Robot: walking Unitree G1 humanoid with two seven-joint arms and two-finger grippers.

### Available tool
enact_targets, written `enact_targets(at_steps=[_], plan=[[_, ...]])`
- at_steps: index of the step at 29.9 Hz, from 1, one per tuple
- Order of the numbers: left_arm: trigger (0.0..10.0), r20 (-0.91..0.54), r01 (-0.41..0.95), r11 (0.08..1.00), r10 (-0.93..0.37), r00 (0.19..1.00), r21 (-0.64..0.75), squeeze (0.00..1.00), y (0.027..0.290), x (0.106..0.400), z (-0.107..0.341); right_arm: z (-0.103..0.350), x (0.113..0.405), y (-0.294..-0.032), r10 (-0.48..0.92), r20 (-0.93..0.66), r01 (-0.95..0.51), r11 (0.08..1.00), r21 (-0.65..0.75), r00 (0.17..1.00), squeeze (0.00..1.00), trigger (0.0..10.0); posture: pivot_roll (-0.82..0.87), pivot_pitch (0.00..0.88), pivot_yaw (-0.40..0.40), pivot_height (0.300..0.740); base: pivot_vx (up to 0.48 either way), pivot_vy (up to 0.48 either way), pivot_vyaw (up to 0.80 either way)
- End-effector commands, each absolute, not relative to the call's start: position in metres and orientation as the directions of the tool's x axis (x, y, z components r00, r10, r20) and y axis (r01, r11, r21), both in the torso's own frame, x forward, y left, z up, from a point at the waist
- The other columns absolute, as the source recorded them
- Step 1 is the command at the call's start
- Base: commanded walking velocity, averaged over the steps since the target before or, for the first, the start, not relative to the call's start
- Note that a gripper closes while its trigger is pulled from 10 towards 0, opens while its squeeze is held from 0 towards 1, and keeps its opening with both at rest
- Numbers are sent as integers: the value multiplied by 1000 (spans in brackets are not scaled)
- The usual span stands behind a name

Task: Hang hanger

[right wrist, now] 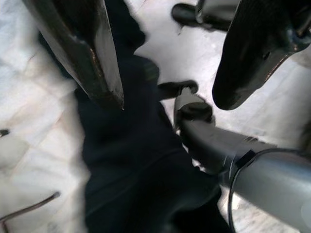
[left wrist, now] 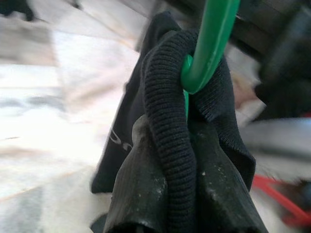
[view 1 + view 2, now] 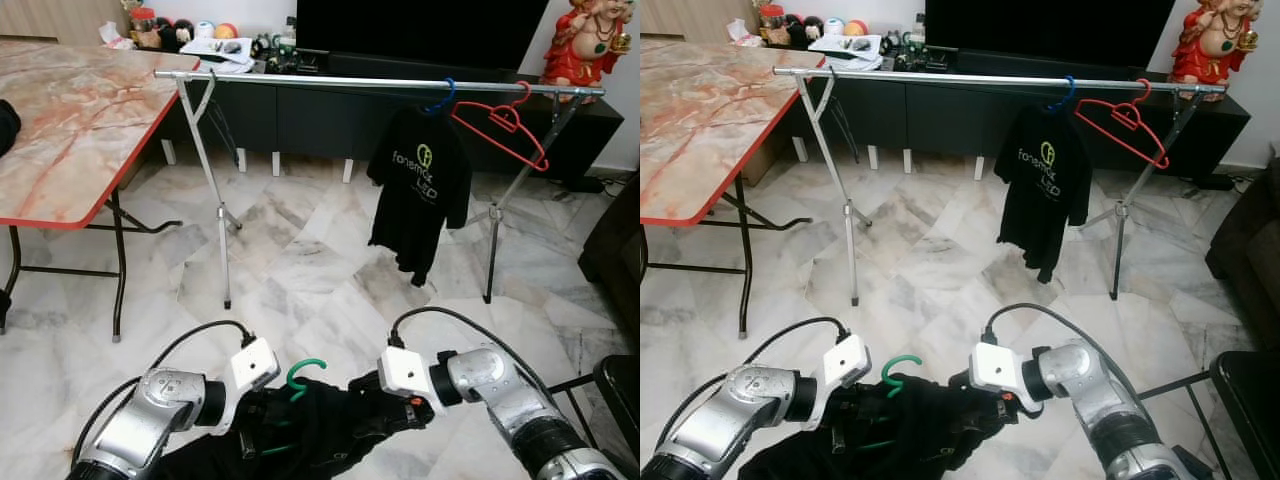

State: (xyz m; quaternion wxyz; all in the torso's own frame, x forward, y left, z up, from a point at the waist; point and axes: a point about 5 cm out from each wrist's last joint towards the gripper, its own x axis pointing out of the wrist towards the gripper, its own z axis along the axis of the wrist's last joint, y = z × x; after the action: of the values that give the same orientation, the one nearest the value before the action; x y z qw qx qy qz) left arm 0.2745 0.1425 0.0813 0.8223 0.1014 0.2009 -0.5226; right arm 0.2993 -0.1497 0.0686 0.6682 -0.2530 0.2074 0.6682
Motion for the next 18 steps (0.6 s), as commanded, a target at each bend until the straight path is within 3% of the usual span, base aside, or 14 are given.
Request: enact_targets(at_steps=[1,2,3,4,5,9,11,12,14,15,16,18], plan=[[0,-398,877,480,-802,445,15,0,144,284,88,65,299,-159,771,-634,-997,19,-72,61,1000,10000,67,107,-75,740,0,0,0],[0,-392,866,500,-792,469,24,0,145,286,87,65,301,-160,768,-632,-994,53,-96,102,1000,10000,67,107,-75,740,0,0,0],[0,-384,847,530,-775,503,41,0,147,288,86,67,306,-163,761,-623,-983,116,-145,181,647,10000,67,107,-73,740,0,0,0],[0,-384,847,530,-775,503,41,0,147,288,86,67,306,-163,761,-623,-983,116,-145,181,647,10000,67,107,-73,740,0,0,0],[0,-374,820,569,-749,547,61,0,150,291,85,68,314,-167,737,-597,-948,234,-215,317,0,10000,67,107,-73,740,0,0,0],[0,-362,739,665,-666,653,109,0,160,293,76,66,325,-181,628,-541,-824,492,-280,559,0,10000,66,106,-65,740,0,0,0],[0,-360,710,692,-634,684,130,0,164,294,74,64,324,-183,611,-530,-802,529,-279,588,0,10000,64,104,-61,740,0,0,0],[0,-350,651,739,-571,743,176,0,172,296,71,58,322,-186,578,-493,-743,621,-251,650,0,10000,65,101,-51,740,0,0,0],[0,-339,573,785,-486,805,235,0,180,297,68,50,319,-189,530,-461,-665,719,-200,712,0,10000,64,96,-42,740,0,0,0],[2000,-342,545,799,-453,823,253,0,184,297,66,42,315,-191,496,-462,-621,766,-165,735,0,10000,61,94,-37,740,0,0,0],[10000,-326,503,821,-413,850,270,0,189,294,64,23,303,-196,403,-493,-519,846,-120,771,0,10000,54,92,-29,740,0,0,0],[10000,-309,457,850,-375,874,261,0,193,292,62,5,290,-197,334,-538,-446,890,-90,774,0,10000,54,90,-23,740,0,0,0]])
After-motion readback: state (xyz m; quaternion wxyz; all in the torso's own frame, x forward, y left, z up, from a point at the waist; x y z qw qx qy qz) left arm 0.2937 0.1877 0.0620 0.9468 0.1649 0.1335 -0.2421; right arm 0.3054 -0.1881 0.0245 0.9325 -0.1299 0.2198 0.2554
